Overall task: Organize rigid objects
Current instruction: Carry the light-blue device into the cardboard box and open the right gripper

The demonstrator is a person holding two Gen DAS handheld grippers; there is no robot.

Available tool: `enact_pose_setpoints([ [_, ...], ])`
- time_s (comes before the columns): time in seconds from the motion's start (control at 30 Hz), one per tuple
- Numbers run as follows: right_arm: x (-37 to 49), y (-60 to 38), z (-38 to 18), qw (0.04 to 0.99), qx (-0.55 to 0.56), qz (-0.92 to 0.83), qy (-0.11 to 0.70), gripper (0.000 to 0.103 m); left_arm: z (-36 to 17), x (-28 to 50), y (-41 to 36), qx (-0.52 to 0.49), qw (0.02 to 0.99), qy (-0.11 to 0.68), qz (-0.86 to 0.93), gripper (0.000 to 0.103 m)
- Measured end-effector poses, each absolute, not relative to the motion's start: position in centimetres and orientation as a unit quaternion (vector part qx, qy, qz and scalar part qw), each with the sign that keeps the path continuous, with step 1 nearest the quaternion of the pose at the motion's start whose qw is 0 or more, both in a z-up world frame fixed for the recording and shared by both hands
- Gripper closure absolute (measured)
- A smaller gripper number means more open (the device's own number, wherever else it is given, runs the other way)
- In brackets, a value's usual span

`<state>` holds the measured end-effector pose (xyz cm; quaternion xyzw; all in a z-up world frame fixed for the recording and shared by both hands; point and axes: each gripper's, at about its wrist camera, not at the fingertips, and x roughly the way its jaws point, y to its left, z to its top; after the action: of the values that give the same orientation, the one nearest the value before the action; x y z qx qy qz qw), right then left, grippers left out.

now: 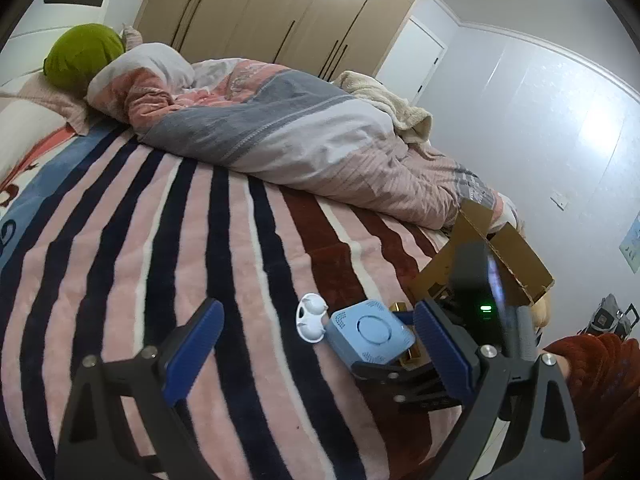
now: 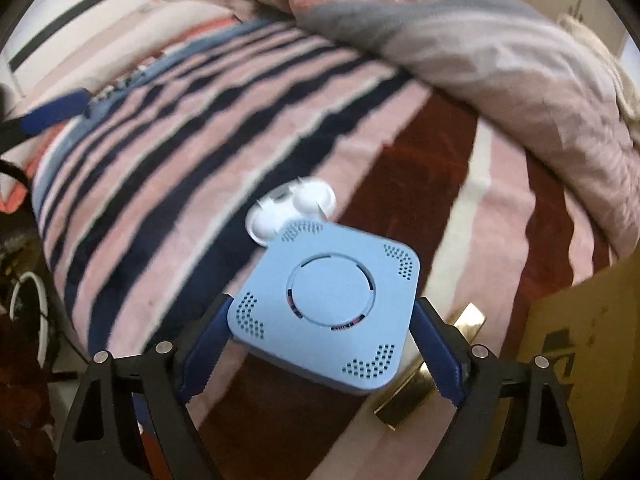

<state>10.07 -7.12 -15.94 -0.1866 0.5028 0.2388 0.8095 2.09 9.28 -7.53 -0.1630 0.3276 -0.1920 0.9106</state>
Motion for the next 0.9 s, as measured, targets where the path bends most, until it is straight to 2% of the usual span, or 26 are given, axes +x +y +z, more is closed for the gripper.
enact_pose_setpoints([
  [0.2, 11.6, -8.0, -17.6, 0.800, -0.131, 0.236, 0.536, 0.017, -7.8, 2.8, 8.4, -0.151, 0.909, 0.341, -0.188, 0.008],
  [0.37, 10.8, -8.1, -16.6, 0.825, -0.150, 0.238, 0.491, 0.021, -7.9, 3.1, 7.7, -0.146, 0.906, 0.349, -0.191, 0.008],
  [0.9, 2.6, -8.9, -3.9, 0.859, -0.144, 0.376, 0.316, 0.022, -2.4, 2.5, 2.0, -0.167, 0.880, 0.332, -0.296, 0.008],
])
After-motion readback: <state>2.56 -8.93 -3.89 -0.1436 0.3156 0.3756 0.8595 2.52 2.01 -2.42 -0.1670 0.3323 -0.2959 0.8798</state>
